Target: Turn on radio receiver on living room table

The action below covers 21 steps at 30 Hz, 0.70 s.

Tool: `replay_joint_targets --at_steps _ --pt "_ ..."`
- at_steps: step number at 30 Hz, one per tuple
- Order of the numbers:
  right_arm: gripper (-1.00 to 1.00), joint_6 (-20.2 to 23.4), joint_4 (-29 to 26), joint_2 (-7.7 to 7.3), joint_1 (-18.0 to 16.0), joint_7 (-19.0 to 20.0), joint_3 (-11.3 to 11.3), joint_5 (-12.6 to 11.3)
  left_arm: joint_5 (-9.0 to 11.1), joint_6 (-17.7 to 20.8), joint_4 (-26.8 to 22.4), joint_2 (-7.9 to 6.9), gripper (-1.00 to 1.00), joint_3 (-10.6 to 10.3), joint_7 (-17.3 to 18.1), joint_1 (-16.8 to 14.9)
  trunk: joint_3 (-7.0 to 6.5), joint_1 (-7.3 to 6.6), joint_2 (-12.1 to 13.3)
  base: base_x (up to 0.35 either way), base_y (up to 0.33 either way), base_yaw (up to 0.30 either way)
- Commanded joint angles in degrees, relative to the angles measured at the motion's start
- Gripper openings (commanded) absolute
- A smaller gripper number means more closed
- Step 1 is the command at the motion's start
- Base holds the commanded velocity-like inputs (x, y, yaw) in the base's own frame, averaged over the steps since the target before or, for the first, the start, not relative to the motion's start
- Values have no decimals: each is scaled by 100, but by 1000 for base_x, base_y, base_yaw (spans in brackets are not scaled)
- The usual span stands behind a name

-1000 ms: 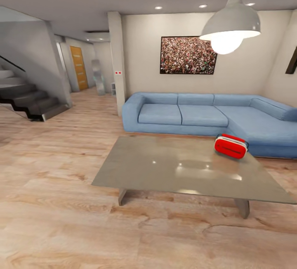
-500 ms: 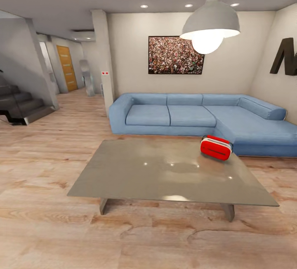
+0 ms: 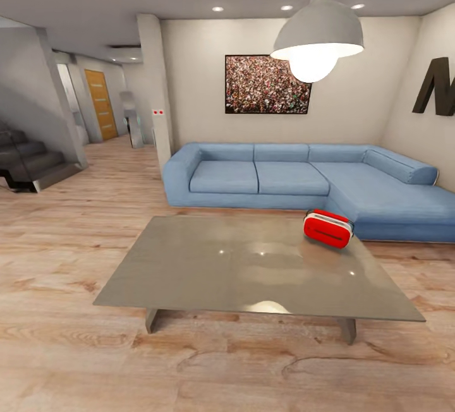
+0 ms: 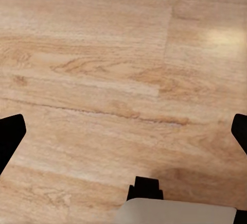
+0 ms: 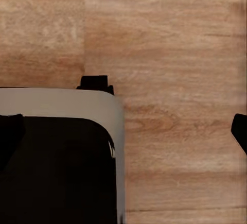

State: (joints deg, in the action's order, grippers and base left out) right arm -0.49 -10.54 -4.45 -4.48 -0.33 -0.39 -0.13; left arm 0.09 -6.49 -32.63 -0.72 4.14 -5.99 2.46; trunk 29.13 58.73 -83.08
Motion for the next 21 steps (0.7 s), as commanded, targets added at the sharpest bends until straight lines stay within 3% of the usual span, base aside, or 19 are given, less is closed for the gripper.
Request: replay_joint_targets --at_steps 1,3,7,10,21 --pt "100 1 -97 -14 -22 -6 -2 4 0 -5 1 -3 100 6 1 0 0 0 0 1 -1 -5" --pt "100 6 -333 -22 -41 -7 -2 14 0 -8 1 -5 100 10 0 0 0 0 0 0 -1 -3" --pt "100 11 -1371 -28 -59 22 9 36 0 -17 5 -6 100 16 1 0 0 0 0 0 0 -5" --pt "100 1 -1644 -29 -61 43 12 36 0 -20 3 -7 100 17 1 0 -3 0 0 0 0 -115" --pt "100 -26 -1724 -30 -61 55 52 41 -12 -149 41 83 100 -5 81 0 -5 0 0 0 0 -261"
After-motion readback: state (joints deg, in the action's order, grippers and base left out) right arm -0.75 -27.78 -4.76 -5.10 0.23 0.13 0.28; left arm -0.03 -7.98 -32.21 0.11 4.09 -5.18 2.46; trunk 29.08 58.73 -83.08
